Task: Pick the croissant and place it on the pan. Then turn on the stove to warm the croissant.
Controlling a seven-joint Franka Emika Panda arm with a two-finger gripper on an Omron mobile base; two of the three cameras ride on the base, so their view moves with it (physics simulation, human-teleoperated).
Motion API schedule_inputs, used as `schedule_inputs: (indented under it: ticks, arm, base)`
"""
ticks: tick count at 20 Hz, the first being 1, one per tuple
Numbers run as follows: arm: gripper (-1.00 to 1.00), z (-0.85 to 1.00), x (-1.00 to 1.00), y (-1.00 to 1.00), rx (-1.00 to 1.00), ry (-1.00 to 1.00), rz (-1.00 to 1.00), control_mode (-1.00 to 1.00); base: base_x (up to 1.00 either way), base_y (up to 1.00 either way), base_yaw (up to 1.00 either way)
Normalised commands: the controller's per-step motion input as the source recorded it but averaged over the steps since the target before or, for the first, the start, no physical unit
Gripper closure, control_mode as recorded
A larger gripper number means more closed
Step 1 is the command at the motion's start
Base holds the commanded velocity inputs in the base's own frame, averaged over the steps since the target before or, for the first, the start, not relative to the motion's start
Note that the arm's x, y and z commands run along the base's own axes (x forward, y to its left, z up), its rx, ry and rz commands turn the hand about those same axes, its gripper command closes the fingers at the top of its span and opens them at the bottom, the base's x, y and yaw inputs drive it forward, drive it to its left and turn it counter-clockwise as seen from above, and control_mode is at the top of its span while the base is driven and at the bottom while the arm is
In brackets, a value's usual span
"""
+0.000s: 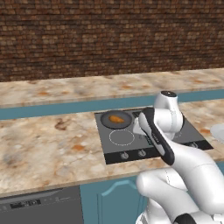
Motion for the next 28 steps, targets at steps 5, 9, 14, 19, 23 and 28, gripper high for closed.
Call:
schedule_inputs:
  ticks: [5,9,14,19,23,28]
  arm:
    - [-1.00,-0.23,0.00,0.00,0.00,0.00,0.00,-1.00]
    - [-1.00,-0.15,0.00,-0.02,0.00,0.00,0.00,-1.00]
    - [-1.00,-0.12,0.00,-0.01,0.00,0.00,0.00,-1.00]
    - [-1.00,-0.10,0.00,0.00,0.00,0.00,0.00,-1.00]
    - [-1.00,-0.09,0.05,-0.02,0.00,0.00,0.00,-1.00]
    - [-1.00,-0.07,0.08,-0.05,0.00,0.00,0.00,-1.00]
  base:
    - [0.00,0.00,0.00]
    - [0.00,0.00,0.00]
    - [0.00,0.00,0.00]
    - [0.00,0.00,0.00]
    - [0.00,0.00,0.00]
    - [0.00,0.00,0.00]
